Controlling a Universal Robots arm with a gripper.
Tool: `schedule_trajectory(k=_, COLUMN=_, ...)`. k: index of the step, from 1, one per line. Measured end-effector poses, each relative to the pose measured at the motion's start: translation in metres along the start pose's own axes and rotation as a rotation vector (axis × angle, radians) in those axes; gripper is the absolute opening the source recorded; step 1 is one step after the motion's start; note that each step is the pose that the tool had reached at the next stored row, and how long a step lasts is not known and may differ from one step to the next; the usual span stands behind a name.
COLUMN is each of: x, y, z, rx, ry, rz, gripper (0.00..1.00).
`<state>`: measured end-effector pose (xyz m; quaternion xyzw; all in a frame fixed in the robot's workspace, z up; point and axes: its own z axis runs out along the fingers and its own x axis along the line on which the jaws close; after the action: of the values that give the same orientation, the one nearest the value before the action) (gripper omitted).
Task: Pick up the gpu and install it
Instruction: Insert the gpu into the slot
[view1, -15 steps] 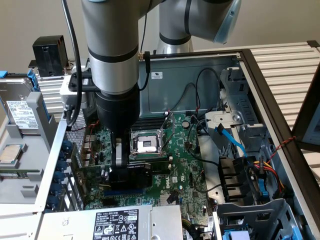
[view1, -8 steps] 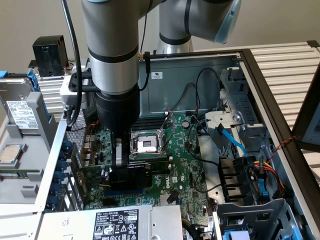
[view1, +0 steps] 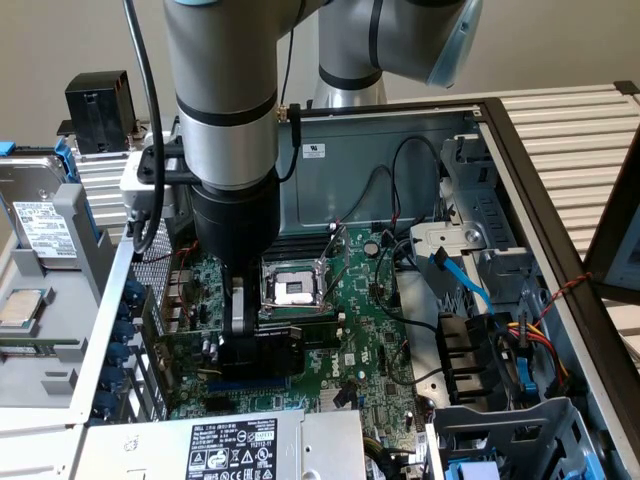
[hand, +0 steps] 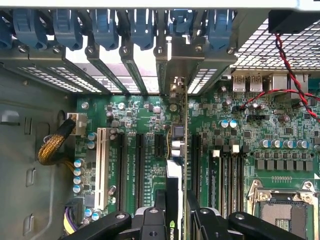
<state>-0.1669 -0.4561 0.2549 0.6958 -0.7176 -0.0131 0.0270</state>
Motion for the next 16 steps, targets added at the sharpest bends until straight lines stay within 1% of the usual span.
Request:
schedule_trajectory(k=12, x=0.0001, y=0.0, z=0.0, rx=0.0, ry=0.0016, rz=0.0, gripper=0.27)
schedule_trajectory(k=16, x=0.0005, y=0.0, z=0.0, rx=-0.001, ry=0.0017, rz=0.0, gripper=0.27)
